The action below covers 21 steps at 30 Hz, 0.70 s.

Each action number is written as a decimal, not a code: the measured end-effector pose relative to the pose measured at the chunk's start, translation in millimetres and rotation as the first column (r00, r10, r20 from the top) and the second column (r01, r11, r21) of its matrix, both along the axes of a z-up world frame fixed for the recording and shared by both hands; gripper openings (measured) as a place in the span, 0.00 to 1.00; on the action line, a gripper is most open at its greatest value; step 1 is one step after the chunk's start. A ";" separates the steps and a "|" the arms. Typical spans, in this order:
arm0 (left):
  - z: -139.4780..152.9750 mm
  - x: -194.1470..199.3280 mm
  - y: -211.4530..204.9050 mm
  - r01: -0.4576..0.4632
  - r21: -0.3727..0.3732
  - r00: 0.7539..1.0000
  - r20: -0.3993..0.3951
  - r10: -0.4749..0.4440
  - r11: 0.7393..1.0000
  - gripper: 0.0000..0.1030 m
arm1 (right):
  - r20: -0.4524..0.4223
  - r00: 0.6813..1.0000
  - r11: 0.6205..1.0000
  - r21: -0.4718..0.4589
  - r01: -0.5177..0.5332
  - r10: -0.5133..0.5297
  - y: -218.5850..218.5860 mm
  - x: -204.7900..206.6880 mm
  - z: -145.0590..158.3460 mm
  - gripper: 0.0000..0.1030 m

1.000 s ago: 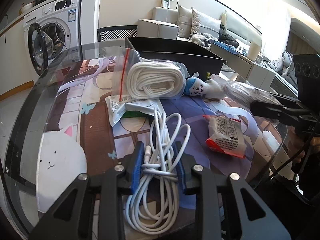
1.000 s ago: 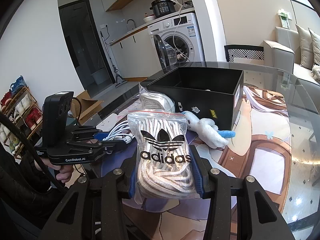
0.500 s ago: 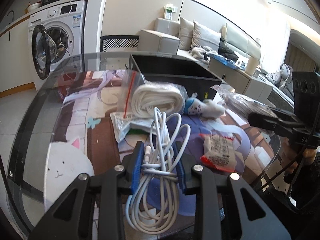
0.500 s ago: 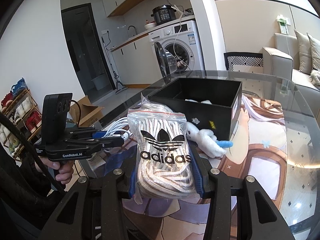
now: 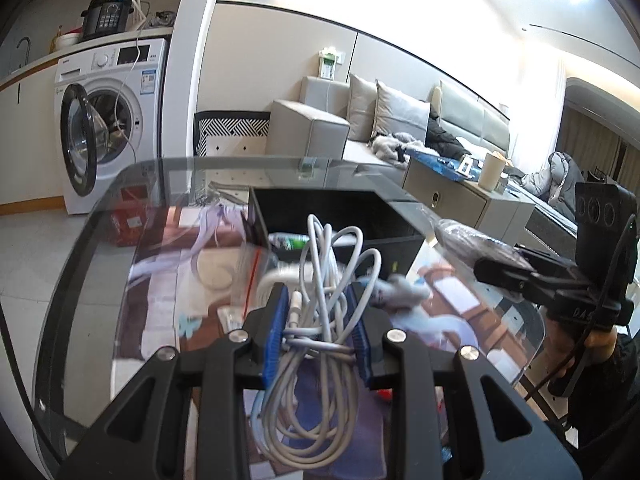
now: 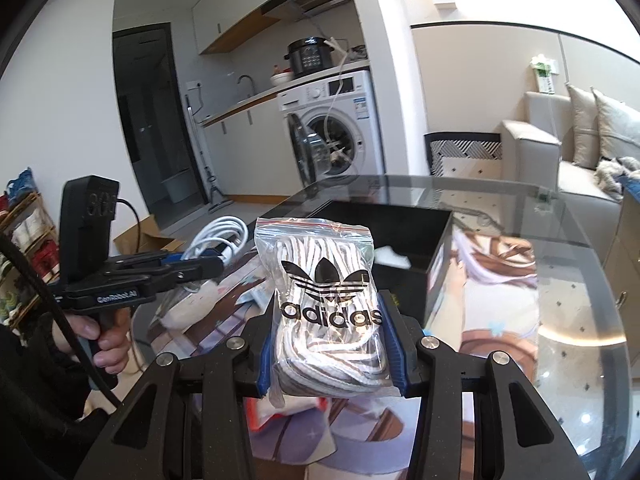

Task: Organize soft objects
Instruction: 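Carry the white cable and adidas bag over the black box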

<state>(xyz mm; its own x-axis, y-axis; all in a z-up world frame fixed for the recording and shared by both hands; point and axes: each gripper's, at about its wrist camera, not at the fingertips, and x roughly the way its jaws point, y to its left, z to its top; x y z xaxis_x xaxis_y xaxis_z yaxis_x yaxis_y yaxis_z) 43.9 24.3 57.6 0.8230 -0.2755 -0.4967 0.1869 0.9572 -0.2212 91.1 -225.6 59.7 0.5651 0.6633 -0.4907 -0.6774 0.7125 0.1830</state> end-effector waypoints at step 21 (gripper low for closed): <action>28.0 71.0 -24.2 0.007 -0.006 1.000 0.022 -0.007 1.000 0.28 | 0.018 0.995 0.992 -0.086 0.096 -0.095 16.0 43.8 23.1 0.43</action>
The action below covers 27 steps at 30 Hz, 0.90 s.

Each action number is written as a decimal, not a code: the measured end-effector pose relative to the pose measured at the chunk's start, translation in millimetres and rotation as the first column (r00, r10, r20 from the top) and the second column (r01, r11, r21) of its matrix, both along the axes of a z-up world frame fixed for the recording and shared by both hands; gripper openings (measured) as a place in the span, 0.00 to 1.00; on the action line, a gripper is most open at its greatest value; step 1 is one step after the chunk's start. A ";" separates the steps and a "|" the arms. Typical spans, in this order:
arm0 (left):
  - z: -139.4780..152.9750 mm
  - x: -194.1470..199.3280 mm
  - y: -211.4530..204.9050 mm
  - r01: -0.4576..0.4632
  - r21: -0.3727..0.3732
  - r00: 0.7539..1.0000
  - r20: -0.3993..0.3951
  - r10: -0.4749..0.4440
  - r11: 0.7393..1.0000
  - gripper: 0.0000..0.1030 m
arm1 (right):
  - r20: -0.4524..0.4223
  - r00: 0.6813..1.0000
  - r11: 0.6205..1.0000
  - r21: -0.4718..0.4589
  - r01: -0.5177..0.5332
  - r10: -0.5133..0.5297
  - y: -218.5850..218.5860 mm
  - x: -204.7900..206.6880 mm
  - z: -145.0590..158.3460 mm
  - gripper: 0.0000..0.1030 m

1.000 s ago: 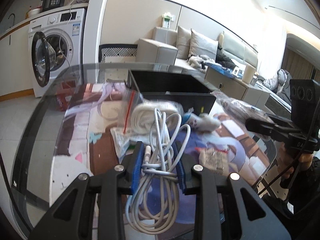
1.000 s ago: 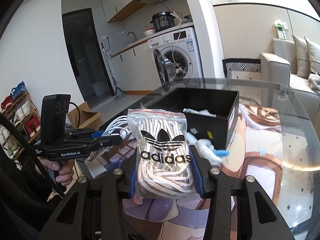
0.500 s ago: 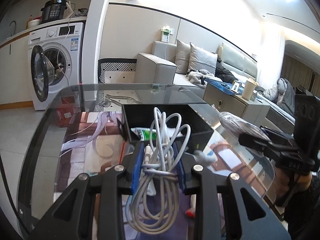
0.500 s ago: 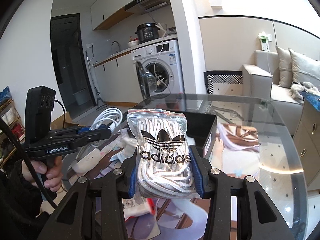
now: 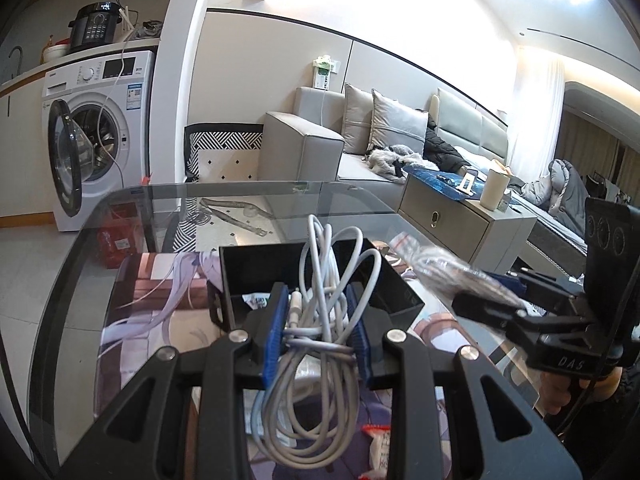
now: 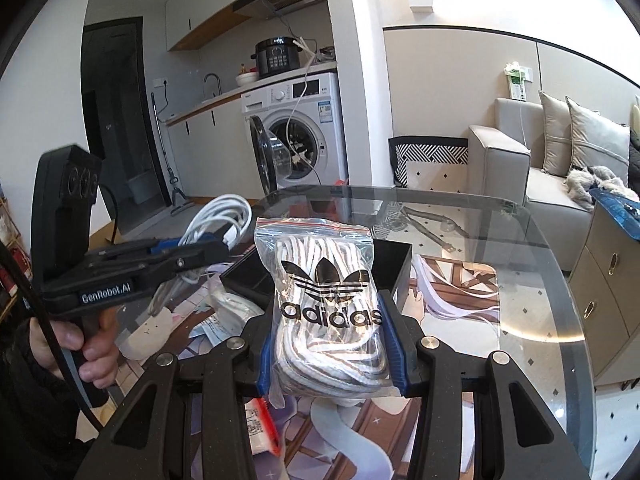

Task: Organize soft objects
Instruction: 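Carry the white cable and adidas bag over the black box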

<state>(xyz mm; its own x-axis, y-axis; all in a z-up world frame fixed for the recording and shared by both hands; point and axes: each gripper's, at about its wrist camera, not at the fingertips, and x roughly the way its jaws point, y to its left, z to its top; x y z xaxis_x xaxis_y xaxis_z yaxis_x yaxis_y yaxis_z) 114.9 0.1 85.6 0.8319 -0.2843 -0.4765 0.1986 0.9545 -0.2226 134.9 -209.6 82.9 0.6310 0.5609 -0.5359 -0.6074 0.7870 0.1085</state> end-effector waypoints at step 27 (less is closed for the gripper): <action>-42.4 82.0 -5.9 -0.026 0.058 0.991 -0.128 0.033 0.998 0.28 | -0.067 0.998 0.951 -0.306 -0.035 0.015 65.0 78.5 -33.4 0.43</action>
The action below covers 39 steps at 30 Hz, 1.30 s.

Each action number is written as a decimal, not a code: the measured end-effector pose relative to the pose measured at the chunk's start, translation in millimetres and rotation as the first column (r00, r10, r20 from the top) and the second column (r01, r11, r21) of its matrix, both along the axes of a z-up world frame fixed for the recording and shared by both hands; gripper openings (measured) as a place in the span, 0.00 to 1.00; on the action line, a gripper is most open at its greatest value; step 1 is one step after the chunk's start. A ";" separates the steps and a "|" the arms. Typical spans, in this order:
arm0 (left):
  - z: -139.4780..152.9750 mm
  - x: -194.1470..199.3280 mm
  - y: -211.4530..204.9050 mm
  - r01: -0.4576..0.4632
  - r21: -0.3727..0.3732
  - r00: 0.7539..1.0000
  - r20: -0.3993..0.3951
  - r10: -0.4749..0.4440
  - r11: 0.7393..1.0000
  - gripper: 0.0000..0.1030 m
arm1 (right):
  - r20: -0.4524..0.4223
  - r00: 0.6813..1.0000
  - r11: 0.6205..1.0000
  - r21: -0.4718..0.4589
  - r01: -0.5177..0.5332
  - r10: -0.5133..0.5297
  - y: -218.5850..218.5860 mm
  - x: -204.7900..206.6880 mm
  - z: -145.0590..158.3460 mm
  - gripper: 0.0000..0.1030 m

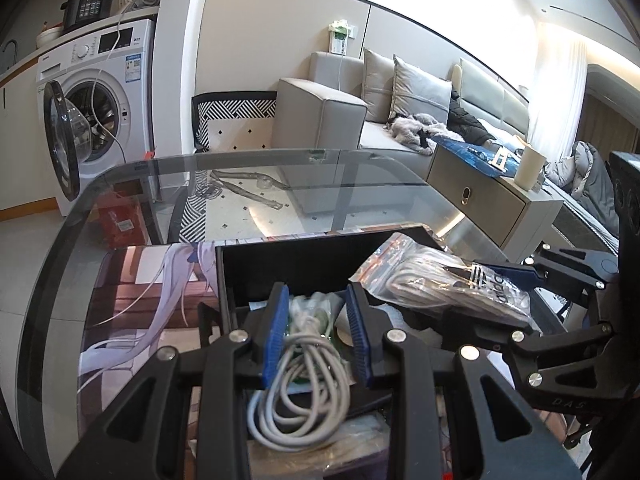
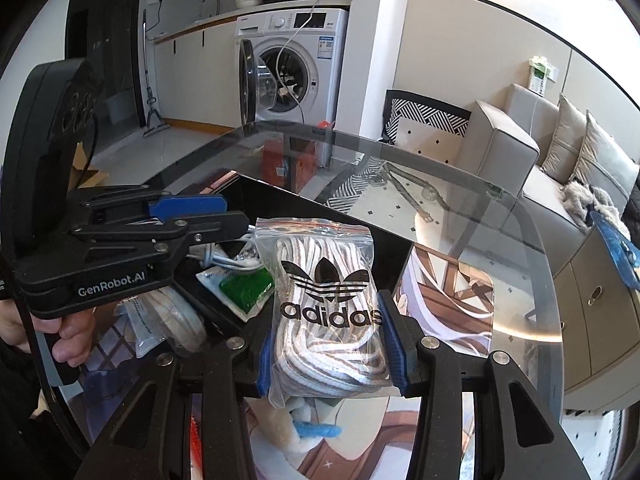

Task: Organize soft objects
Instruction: 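Carry the white cable and adidas bag over the black box, then open both grippers to drop the cable and adidas bag into the box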

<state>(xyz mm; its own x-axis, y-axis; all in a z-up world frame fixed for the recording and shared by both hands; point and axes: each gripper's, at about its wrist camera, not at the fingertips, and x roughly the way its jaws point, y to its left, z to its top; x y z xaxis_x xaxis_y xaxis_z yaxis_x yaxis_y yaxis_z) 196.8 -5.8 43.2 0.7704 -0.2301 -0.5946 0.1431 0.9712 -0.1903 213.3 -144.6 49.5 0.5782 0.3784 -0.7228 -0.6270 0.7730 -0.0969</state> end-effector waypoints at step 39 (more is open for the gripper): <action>6.6 -80.9 35.0 -0.058 0.094 0.997 0.061 0.053 0.994 1.00 | -0.005 0.999 0.967 0.252 0.033 -0.032 -49.6 -66.7 -1.6 1.00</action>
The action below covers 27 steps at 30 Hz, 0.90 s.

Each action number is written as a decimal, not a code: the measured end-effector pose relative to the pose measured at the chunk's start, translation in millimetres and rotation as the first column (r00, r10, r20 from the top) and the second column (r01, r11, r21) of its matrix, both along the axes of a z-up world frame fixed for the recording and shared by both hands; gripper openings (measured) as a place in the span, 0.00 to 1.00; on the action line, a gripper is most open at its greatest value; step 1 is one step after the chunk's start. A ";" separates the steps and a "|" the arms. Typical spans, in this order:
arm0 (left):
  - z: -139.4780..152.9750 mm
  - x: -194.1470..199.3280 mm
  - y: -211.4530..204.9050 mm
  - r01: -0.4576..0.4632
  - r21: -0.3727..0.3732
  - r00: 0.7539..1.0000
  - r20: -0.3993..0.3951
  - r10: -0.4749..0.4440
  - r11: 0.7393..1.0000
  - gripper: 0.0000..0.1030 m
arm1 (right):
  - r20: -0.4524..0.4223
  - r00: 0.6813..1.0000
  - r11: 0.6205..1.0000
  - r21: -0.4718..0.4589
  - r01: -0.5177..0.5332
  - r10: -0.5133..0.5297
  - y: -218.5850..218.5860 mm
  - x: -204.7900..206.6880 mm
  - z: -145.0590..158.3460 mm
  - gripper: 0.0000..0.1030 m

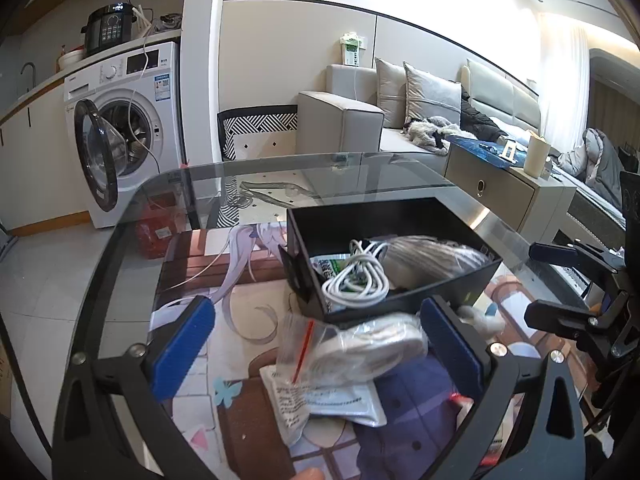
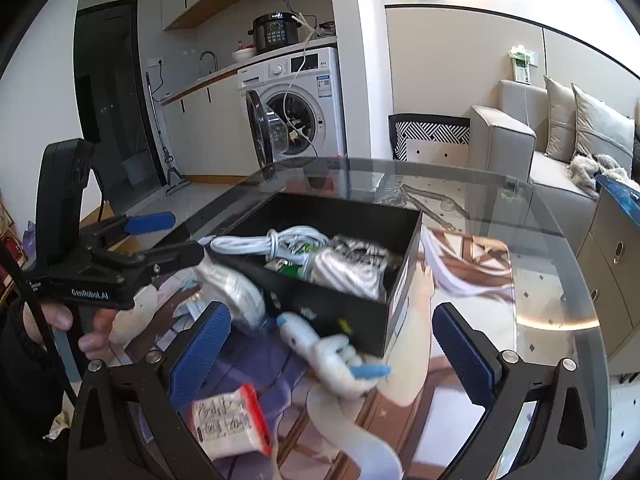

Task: Organize soft objects
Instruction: 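Open both grippers to drop the cable and adidas bag into the box, then grasp the red-edged white packet with the right gripper while the left gripper approaches the zip bag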

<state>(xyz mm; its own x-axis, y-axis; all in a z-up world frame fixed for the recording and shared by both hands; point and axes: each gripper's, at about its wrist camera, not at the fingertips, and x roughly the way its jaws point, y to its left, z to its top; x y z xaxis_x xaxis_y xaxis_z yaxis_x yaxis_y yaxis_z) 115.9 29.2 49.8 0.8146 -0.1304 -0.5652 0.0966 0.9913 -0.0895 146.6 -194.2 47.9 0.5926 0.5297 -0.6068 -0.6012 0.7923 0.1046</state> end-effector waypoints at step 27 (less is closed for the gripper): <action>-26.1 -29.7 -13.4 0.010 0.042 0.999 -0.051 -0.008 0.999 1.00 | -0.019 0.984 0.975 -0.128 -0.179 0.178 20.5 -54.5 -36.0 1.00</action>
<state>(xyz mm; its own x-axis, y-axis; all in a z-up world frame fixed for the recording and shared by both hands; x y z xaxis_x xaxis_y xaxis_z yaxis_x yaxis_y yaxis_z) 86.2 15.8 23.7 0.7835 -0.1132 -0.6110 0.1021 0.9934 -0.0531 92.1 -173.7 11.9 0.4903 0.5439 -0.6810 -0.7339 0.6792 0.0141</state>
